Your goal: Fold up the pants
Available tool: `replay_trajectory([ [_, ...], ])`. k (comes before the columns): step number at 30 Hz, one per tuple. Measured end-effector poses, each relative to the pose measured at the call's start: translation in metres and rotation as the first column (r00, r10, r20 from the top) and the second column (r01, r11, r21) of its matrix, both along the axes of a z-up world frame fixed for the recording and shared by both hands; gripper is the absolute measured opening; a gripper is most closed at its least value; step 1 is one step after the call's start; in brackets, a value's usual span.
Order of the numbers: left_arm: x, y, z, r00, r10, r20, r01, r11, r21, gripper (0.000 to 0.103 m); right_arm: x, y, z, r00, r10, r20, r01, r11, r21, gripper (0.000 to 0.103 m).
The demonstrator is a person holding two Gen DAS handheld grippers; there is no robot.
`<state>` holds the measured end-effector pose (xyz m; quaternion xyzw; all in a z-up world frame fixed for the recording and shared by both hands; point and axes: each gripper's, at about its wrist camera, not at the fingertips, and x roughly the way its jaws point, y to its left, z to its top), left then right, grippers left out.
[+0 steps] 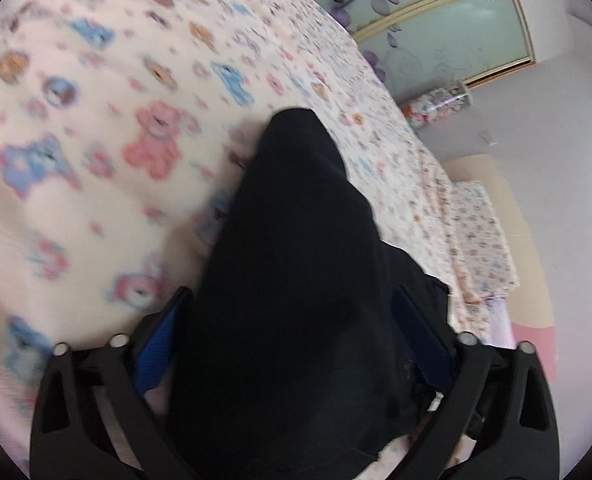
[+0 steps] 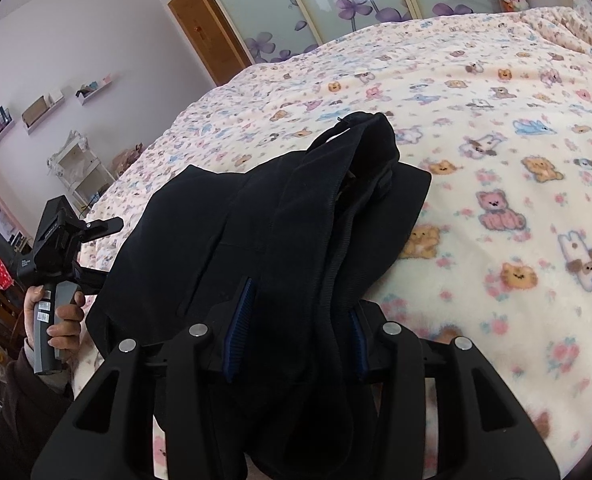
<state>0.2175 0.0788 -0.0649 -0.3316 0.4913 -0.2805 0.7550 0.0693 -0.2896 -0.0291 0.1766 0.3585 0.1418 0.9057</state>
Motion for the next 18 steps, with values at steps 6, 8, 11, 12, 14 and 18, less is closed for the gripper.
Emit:
replay_trajectory([
  [6, -0.002, -0.015, 0.002, 1.000, -0.008, 0.018, 0.007, 0.997, 0.078, 0.068, 0.002, -0.007, -0.005, 0.999, -0.018, -0.028, 0.020, 0.999, 0.042, 0.047],
  [8, -0.003, -0.014, 0.003, 1.000, -0.008, 0.025, 0.007, 0.997, 0.072, 0.062, 0.003, -0.008, -0.007, 0.999, -0.021, -0.036, 0.023, 0.998, 0.054, 0.048],
  [11, -0.004, -0.012, 0.001, 1.000, -0.007, 0.022, 0.005, 0.998, 0.061, 0.055, 0.006, -0.013, -0.010, 0.998, -0.025, -0.053, 0.029, 0.995, 0.090, 0.050],
  [12, -0.004, -0.011, 0.000, 1.000, -0.008, 0.019, 0.007, 0.999, 0.054, 0.053, 0.006, -0.014, -0.012, 0.998, -0.026, -0.060, 0.033, 0.994, 0.105, 0.050],
  [14, -0.004, -0.010, -0.001, 1.000, -0.010, 0.015, 0.009, 0.999, 0.045, 0.049, 0.008, -0.019, -0.017, 0.996, -0.030, -0.081, 0.043, 0.988, 0.151, 0.053],
  [18, -0.004, -0.009, -0.006, 1.000, -0.008, 0.003, 0.008, 1.000, 0.025, 0.041, 0.010, -0.024, -0.025, 0.993, -0.032, -0.113, 0.055, 0.976, 0.210, 0.056],
])
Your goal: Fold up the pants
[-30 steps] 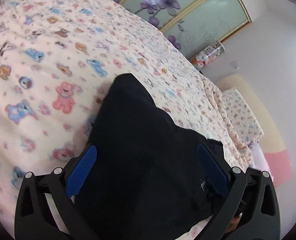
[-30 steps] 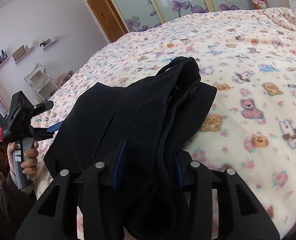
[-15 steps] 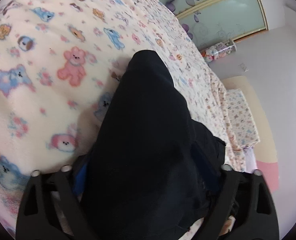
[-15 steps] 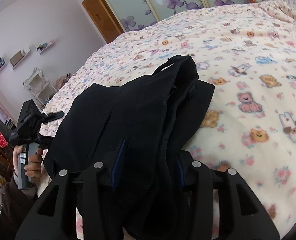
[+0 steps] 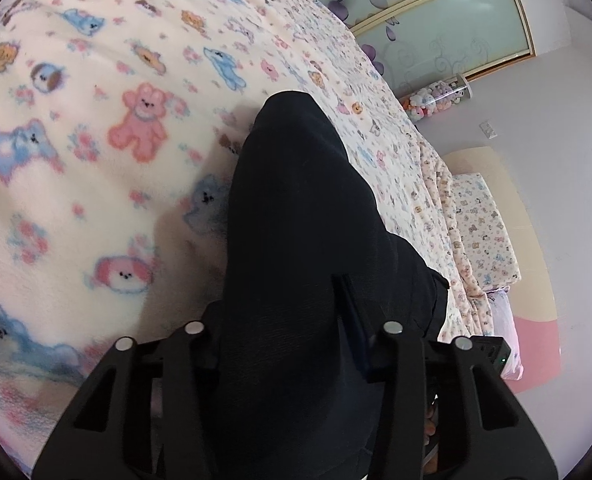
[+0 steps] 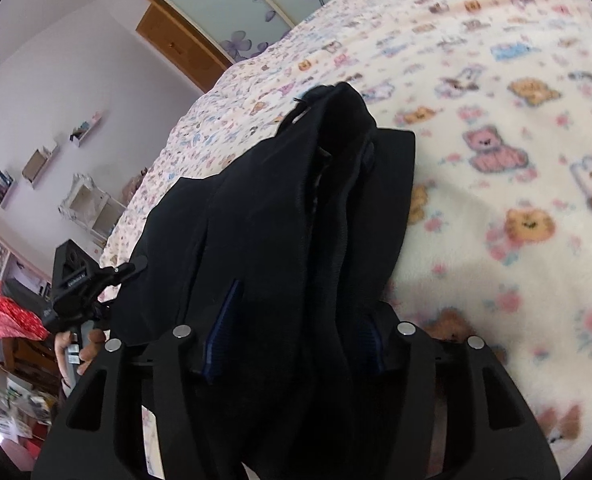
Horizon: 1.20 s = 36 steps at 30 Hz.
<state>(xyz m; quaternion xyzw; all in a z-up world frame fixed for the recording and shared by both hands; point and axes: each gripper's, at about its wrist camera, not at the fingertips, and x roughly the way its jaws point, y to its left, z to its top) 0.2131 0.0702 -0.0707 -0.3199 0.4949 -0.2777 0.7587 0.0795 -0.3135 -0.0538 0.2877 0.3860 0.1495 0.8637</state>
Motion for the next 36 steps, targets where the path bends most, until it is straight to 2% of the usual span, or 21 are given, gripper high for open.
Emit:
replay_trajectory([
  [1, 0.000, 0.000, -0.001, 1.000, 0.002, -0.005, -0.002, 1.000, -0.007, 0.040, 0.000, 0.001, 0.000, 1.000, -0.001, -0.003, 0.001, 1.000, 0.000, 0.057],
  [4, -0.002, 0.002, -0.002, 1.000, 0.016, -0.004, -0.016, 1.000, -0.026, 0.028, -0.001, 0.005, 0.002, 1.000, 0.000, 0.004, 0.001, 1.000, -0.025, 0.056],
  [6, -0.005, 0.001, 0.002, 1.000, 0.023, 0.010, -0.023, 1.000, -0.017, 0.022, -0.004, 0.014, 0.010, 0.999, 0.005, 0.032, -0.002, 0.996, -0.093, 0.051],
  [10, -0.012, -0.008, 0.015, 0.997, 0.033, 0.069, -0.037, 0.997, 0.072, 0.017, -0.008, 0.029, 0.023, 0.997, 0.012, 0.082, 0.006, 0.976, -0.218, 0.046],
  [20, -0.028, -0.021, 0.041, 0.987, 0.045, 0.153, -0.071, 0.983, 0.169, 0.011, -0.014, 0.049, 0.041, 0.986, 0.040, 0.162, 0.022, 0.931, -0.364, 0.042],
  [31, -0.060, -0.048, 0.079, 0.959, 0.000, 0.284, -0.062, 0.976, 0.210, 0.011, -0.024, 0.054, 0.053, 0.975, 0.060, 0.215, 0.023, 0.932, -0.362, 0.038],
  [32, -0.063, -0.050, 0.082, 0.956, -0.003, 0.294, -0.061, 0.976, 0.210, 0.011, -0.024, 0.052, 0.055, 0.974, 0.061, 0.220, 0.019, 0.939, -0.344, 0.037],
  [36, -0.073, -0.064, 0.093, 0.940, -0.021, 0.342, -0.055, 0.976, 0.211, 0.011, -0.023, 0.029, 0.055, 0.976, 0.032, 0.216, 0.001, 0.988, -0.152, 0.035],
])
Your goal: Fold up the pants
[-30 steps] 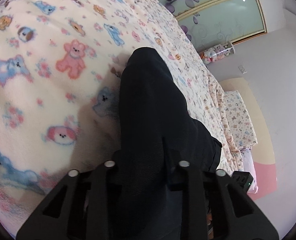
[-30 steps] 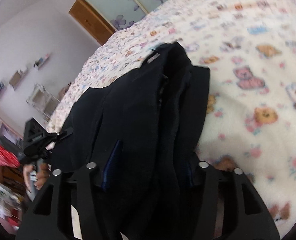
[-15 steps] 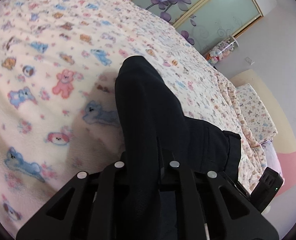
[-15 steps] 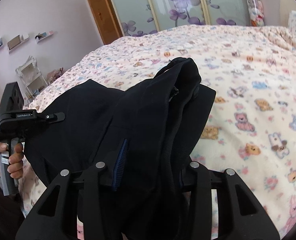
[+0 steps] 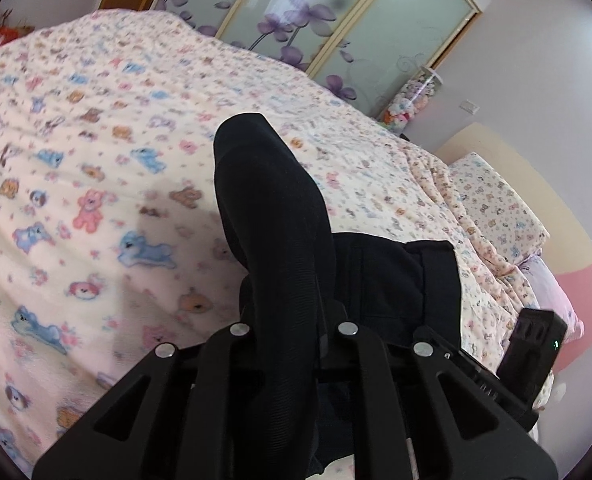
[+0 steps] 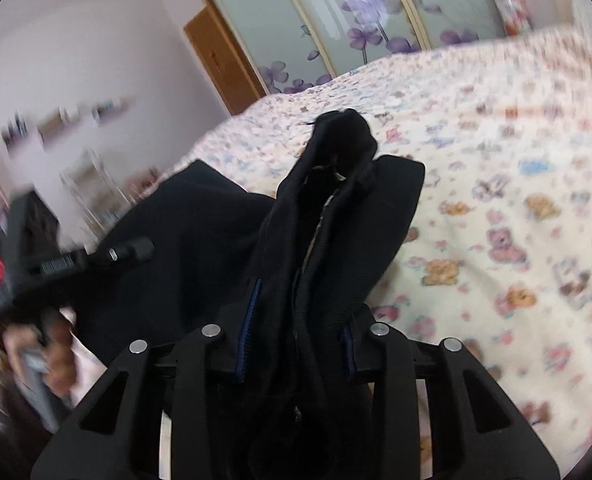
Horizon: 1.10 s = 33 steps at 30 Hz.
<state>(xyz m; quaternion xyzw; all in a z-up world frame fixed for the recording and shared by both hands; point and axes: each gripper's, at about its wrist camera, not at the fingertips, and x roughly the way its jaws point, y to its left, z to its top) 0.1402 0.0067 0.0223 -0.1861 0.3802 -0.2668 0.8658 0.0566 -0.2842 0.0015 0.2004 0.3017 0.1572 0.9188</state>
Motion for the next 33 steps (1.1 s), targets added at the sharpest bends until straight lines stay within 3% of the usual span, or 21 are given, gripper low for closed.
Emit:
replay_trajectory([
  [5, -0.004, -0.018, 0.005, 0.999, -0.028, 0.032, 0.029, 0.999, -0.029, 0.011, 0.002, -0.022, 0.004, 1.000, -0.015, 0.000, 0.014, 0.996, 0.086, 0.034],
  [11, 0.008, -0.040, 0.004, 0.998, -0.059, 0.025, 0.062, 0.987, -0.151, 0.011, 0.002, -0.065, 0.018, 0.997, -0.069, 0.038, 0.062, 0.984, 0.167, 0.033],
  [18, 0.023, -0.070, 0.001, 0.996, -0.047, 0.070, 0.060, 0.979, -0.197, 0.011, 0.016, -0.111, 0.023, 0.985, -0.140, 0.100, 0.120, 0.976, 0.179, 0.033],
  [21, 0.044, -0.069, -0.023, 1.000, -0.017, -0.014, 0.014, 0.985, -0.170, 0.011, 0.026, -0.128, 0.008, 0.982, -0.184, 0.053, 0.169, 0.963, 0.208, 0.033],
  [24, 0.066, -0.064, -0.062, 0.984, 0.025, -0.176, -0.052, 0.987, -0.153, 0.013, 0.039, -0.132, -0.018, 0.970, -0.231, -0.074, 0.240, 0.957, 0.160, 0.033],
  [26, 0.072, -0.056, -0.076, 0.974, 0.020, -0.224, -0.071, 0.972, -0.223, 0.015, 0.041, -0.137, -0.029, 0.962, -0.248, -0.114, 0.264, 0.951, 0.161, 0.033],
  [28, 0.074, -0.054, -0.079, 0.966, 0.026, -0.257, -0.088, 0.969, -0.231, 0.028, 0.041, -0.141, -0.032, 0.957, -0.254, -0.139, 0.277, 0.942, 0.189, 0.036],
  [30, 0.072, -0.054, -0.078, 0.963, 0.083, -0.257, -0.121, 0.983, -0.137, 0.057, 0.039, -0.140, -0.035, 0.948, -0.272, -0.164, 0.298, 0.941, 0.160, 0.049],
  [32, 0.072, -0.051, -0.077, 0.960, 0.108, -0.258, -0.144, 0.982, -0.122, 0.061, 0.038, -0.141, -0.041, 0.931, -0.301, -0.206, 0.329, 0.937, 0.119, 0.064],
  [33, 0.072, -0.047, -0.075, 0.954, 0.123, -0.273, -0.165, 0.977, -0.134, 0.066, 0.038, -0.144, -0.042, 0.924, -0.308, -0.228, 0.341, 0.932, 0.123, 0.067],
])
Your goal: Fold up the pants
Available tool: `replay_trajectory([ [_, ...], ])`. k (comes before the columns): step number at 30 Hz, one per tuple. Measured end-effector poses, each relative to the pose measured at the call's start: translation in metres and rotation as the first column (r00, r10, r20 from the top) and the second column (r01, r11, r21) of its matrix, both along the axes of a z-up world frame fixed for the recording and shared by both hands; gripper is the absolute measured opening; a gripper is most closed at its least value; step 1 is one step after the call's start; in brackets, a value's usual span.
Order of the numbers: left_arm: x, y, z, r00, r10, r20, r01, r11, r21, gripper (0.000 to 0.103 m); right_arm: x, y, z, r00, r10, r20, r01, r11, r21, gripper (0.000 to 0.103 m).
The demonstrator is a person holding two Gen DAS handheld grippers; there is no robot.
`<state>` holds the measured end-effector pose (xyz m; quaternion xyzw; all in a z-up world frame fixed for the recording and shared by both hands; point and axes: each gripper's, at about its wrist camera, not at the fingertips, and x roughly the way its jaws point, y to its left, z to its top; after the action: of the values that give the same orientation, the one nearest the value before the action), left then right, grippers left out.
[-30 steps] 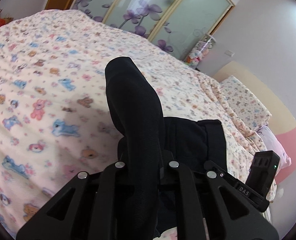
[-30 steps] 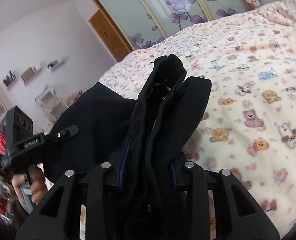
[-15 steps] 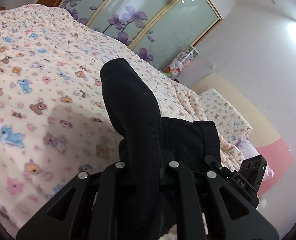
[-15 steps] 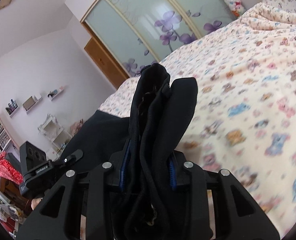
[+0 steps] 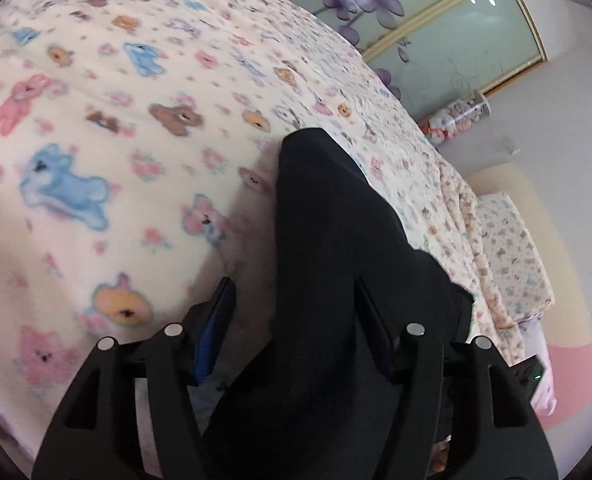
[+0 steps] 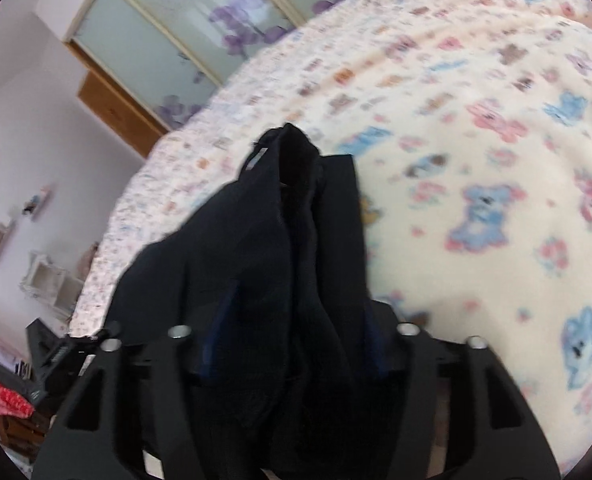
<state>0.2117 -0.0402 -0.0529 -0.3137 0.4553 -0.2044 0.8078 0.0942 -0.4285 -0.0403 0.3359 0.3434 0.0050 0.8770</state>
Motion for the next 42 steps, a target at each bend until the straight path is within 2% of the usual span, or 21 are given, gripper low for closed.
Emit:
replay_trajectory([
  [2, -0.003, 0.012, 0.007, 0.997, 0.073, 0.001, -0.073, 0.997, -0.015, 0.079, -0.004, -0.008, 0.002, 0.999, -0.039, -0.014, 0.039, 0.999, 0.019, 0.069],
  [3, -0.007, 0.023, 0.014, 0.989, 0.144, 0.027, -0.144, 0.989, -0.023, 0.086, -0.010, -0.013, 0.009, 0.996, -0.090, -0.004, 0.090, 0.996, 0.011, 0.069],
  [6, -0.018, 0.038, 0.032, 0.971, 0.210, 0.114, -0.206, 0.977, -0.050, 0.090, -0.029, -0.024, 0.030, 0.980, -0.169, 0.101, 0.170, 0.985, 0.006, 0.069],
  [7, -0.021, 0.035, 0.040, 0.972, 0.186, 0.147, -0.178, 0.982, -0.062, 0.090, -0.034, -0.024, 0.039, 0.975, -0.150, 0.165, 0.146, 0.989, 0.038, 0.070],
  [9, -0.027, 0.019, 0.054, 0.975, 0.066, 0.214, -0.047, 0.994, -0.095, 0.095, -0.036, -0.018, 0.048, 0.966, -0.051, 0.254, 0.018, 0.991, 0.130, 0.075],
  [10, -0.029, 0.010, 0.058, 0.973, 0.021, 0.229, 0.001, 0.995, -0.095, 0.096, -0.033, -0.011, 0.049, 0.958, 0.030, 0.285, -0.087, 0.978, 0.190, 0.086],
  [12, -0.036, -0.016, 0.064, 0.960, -0.106, 0.260, 0.126, 0.990, -0.061, 0.098, -0.024, 0.012, 0.049, 0.934, 0.186, 0.306, -0.270, 0.926, 0.263, 0.088],
  [15, -0.052, -0.043, 0.063, 0.934, -0.225, 0.277, 0.222, 0.974, 0.042, 0.098, -0.017, 0.041, 0.050, 0.908, 0.325, 0.265, -0.387, 0.893, 0.230, 0.088],
  [17, -0.056, -0.061, 0.057, 0.922, -0.293, 0.255, 0.267, 0.955, 0.130, 0.098, -0.013, 0.054, 0.045, 0.915, 0.369, 0.161, -0.395, 0.899, 0.188, 0.088],
  [18, -0.057, -0.067, 0.050, 0.923, -0.313, 0.226, 0.281, 0.946, 0.163, 0.098, -0.011, 0.056, 0.036, 0.926, 0.369, 0.073, -0.376, 0.909, 0.177, 0.088],
  [20, -0.057, -0.075, 0.037, 0.925, -0.336, 0.179, 0.301, 0.933, 0.198, 0.098, -0.009, 0.049, 0.021, 0.939, 0.342, -0.030, -0.334, 0.929, 0.161, 0.080],
  [21, -0.054, -0.076, 0.031, 0.925, -0.345, 0.162, 0.310, 0.929, 0.204, 0.098, -0.008, 0.042, 0.012, 0.940, 0.339, -0.035, -0.327, 0.927, 0.184, 0.077],
  [23, -0.055, -0.078, 0.018, 0.921, -0.351, 0.170, 0.305, 0.919, 0.249, 0.098, -0.006, 0.031, 0.005, 0.946, 0.323, -0.034, -0.308, 0.925, 0.222, 0.060],
  [24, -0.056, -0.081, 0.014, 0.918, -0.357, 0.176, 0.302, 0.913, 0.275, 0.098, -0.006, 0.025, 0.003, 0.947, 0.319, -0.034, -0.303, 0.923, 0.239, 0.059],
  [27, -0.062, -0.094, 0.009, 0.898, -0.391, 0.203, 0.288, 0.869, 0.402, 0.101, -0.009, 0.020, 0.001, 0.947, 0.321, -0.022, -0.304, 0.914, 0.271, 0.061],
  [28, -0.068, -0.097, 0.011, 0.893, -0.393, 0.219, 0.271, 0.858, 0.436, 0.101, -0.012, 0.023, 0.007, 0.946, 0.323, -0.008, -0.310, 0.914, 0.262, 0.073],
  [29, -0.073, -0.096, 0.016, 0.890, -0.386, 0.241, 0.252, 0.859, 0.445, 0.101, -0.014, 0.025, 0.014, 0.946, 0.323, 0.018, -0.317, 0.914, 0.255, 0.089],
  [33, -0.086, -0.077, 0.047, 0.872, -0.315, 0.373, 0.165, 0.909, 0.382, 0.101, -0.017, 0.036, 0.062, 0.912, 0.324, 0.252, -0.375, 0.907, 0.192, 0.097],
  [35, -0.081, -0.065, 0.050, 0.890, -0.260, 0.375, 0.125, 0.930, 0.347, 0.101, -0.002, 0.040, 0.072, 0.899, 0.293, 0.325, -0.376, 0.897, 0.231, 0.100],
  [38, -0.068, -0.053, 0.040, 0.928, -0.221, 0.300, 0.132, 0.948, 0.291, 0.101, 0.043, 0.062, 0.069, 0.896, 0.321, 0.306, -0.412, 0.857, 0.309, 0.100],
  [42, -0.059, -0.050, 0.033, 0.945, -0.223, 0.241, 0.167, 0.958, 0.233, 0.101, 0.100, 0.100, 0.058, 0.902, 0.360, 0.239, -0.424, 0.844, 0.329, 0.100],
])
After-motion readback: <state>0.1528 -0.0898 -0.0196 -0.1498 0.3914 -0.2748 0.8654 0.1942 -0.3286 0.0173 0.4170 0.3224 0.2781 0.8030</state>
